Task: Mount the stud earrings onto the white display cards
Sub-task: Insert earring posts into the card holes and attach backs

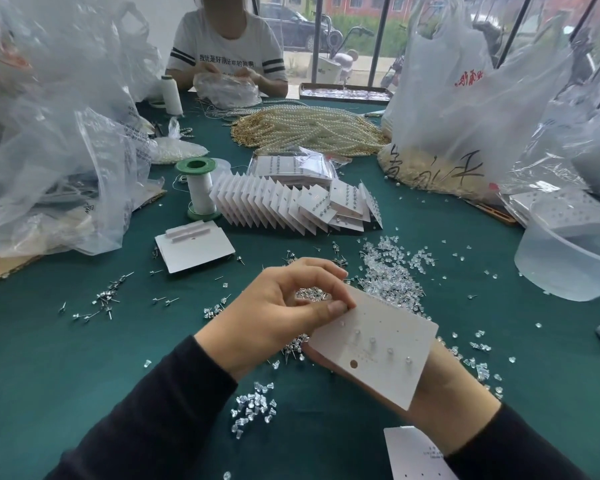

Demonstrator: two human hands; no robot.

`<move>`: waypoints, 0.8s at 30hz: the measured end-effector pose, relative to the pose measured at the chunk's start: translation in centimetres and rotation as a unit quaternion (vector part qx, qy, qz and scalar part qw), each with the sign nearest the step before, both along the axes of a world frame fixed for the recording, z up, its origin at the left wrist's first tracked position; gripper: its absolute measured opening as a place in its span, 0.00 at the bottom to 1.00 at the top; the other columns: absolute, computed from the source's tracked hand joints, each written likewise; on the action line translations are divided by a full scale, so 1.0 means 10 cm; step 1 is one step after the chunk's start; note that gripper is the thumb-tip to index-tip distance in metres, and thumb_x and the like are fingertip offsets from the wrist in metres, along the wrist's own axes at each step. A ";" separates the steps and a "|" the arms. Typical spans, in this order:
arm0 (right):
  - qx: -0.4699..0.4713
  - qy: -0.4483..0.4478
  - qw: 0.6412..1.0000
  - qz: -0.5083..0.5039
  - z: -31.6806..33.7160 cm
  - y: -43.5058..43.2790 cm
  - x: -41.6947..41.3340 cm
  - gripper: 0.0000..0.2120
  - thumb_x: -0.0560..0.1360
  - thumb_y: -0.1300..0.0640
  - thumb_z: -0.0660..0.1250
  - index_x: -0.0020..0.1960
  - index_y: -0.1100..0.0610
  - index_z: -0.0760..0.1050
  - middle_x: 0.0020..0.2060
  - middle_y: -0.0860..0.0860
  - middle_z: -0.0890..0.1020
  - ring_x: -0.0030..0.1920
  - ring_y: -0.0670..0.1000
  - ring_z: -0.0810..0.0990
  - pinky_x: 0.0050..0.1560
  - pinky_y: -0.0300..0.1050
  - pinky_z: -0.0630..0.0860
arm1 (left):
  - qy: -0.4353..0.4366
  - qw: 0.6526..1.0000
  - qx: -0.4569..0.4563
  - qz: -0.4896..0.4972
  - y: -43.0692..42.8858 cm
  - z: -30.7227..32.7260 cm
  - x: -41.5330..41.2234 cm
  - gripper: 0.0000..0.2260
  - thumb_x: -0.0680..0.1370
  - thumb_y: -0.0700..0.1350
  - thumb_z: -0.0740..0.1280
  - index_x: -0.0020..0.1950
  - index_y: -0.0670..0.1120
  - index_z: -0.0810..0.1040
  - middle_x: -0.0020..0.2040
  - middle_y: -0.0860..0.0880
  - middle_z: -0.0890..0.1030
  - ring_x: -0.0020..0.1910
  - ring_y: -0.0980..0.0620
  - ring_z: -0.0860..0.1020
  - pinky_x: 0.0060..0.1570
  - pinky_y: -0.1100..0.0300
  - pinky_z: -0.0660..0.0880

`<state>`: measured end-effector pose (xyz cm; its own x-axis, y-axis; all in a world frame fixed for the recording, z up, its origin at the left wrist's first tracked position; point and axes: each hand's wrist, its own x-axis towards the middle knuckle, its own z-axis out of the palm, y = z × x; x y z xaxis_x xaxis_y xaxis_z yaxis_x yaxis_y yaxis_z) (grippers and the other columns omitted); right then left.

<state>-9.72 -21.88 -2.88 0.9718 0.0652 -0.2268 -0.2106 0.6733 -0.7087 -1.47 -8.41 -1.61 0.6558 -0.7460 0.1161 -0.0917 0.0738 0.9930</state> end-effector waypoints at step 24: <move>-0.678 -0.205 0.634 -0.309 -0.15 0.03 0.13 0.04 0.70 0.63 0.66 0.41 0.54 0.73 0.38 0.47 0.75 0.41 0.40 0.72 0.44 0.26 0.67 | 0.039 0.996 0.069 0.051 -0.09 -0.11 -0.04 0.09 0.74 0.42 0.68 0.34 0.43 0.82 0.27 0.52 0.79 0.27 0.57 0.75 0.28 0.67 0.71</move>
